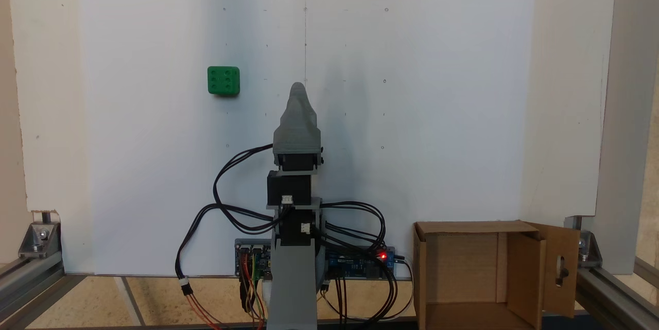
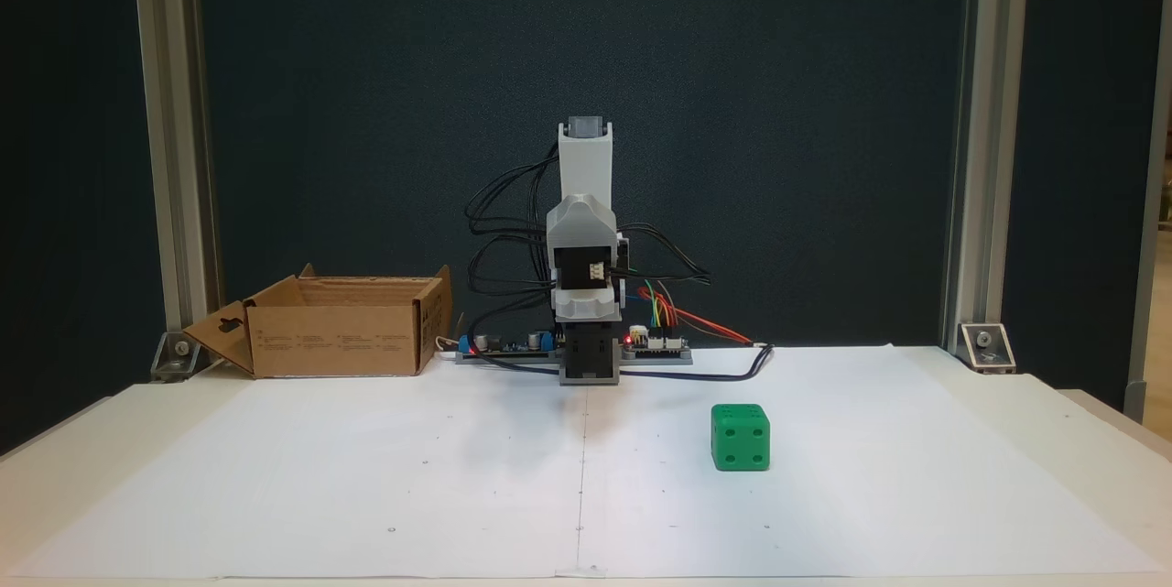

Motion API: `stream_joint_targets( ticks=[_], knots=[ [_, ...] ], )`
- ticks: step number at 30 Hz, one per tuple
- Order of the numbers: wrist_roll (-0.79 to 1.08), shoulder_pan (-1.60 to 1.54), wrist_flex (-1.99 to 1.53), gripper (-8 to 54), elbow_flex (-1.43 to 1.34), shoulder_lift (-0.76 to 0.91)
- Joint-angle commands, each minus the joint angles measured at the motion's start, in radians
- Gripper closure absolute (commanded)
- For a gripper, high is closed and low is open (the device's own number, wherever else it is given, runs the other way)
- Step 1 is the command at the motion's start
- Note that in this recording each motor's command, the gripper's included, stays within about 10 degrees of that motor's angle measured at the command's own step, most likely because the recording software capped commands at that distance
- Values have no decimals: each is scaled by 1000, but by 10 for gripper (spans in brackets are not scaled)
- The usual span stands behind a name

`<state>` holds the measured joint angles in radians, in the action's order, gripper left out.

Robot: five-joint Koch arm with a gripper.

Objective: Grasp a green dice and put it in the bin.

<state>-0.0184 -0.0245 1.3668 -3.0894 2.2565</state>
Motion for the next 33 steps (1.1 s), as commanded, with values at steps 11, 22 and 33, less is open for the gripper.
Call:
stream_joint_targets(
  ticks=[11, 22, 33],
  knots=[
    [43, 6, -35, 14, -40, 110],
    [44, -2, -238, 23, 48, 109],
    [35, 9, -952, 21, 439, 100]
  ],
)
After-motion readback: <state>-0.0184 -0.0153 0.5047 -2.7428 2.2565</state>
